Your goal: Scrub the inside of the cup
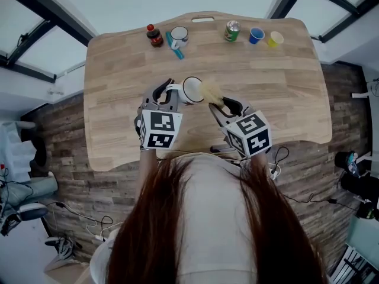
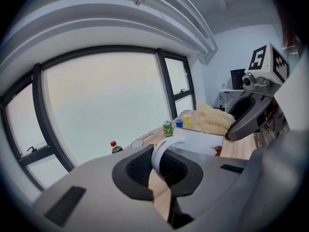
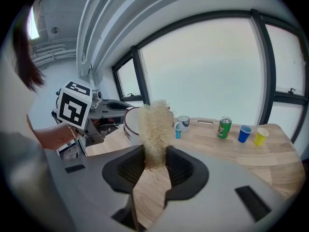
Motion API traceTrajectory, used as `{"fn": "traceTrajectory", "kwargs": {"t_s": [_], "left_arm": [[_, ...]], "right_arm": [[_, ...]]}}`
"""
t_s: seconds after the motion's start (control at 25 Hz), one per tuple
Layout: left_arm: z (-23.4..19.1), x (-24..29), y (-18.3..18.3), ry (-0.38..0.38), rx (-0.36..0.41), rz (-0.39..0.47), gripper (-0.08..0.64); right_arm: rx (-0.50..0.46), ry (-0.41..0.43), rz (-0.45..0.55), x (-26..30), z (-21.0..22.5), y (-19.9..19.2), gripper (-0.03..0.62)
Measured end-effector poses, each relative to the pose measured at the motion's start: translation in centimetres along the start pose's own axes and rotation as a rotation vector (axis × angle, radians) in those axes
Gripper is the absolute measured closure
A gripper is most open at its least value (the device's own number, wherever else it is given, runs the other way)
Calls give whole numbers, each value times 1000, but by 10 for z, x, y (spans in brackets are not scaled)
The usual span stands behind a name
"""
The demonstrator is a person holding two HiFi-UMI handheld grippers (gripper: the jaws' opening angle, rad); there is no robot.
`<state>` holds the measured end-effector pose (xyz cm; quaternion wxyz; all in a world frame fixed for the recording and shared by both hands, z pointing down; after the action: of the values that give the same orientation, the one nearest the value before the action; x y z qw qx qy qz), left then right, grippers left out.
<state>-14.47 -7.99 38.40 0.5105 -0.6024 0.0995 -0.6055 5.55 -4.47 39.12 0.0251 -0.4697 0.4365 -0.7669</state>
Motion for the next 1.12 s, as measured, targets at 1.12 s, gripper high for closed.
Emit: {"fn": "traceTrajectory", "kwargs": {"t_s": [1.12], "left_arm": [[17,3,16,50,293,-43,537]], "right_arm": [[-560,-196,-285,9,-17,12,465]]}}
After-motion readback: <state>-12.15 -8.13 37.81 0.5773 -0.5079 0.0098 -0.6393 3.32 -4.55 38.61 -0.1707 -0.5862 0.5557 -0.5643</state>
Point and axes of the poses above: the fingertips, and each gripper's own axes: x forward along the fingers, z to its right, y out of its top, the point moved 9 cm from there along -x, backward along the fingers, and after that the axes turned 12 degrees about -z, right-handed, at the moved point
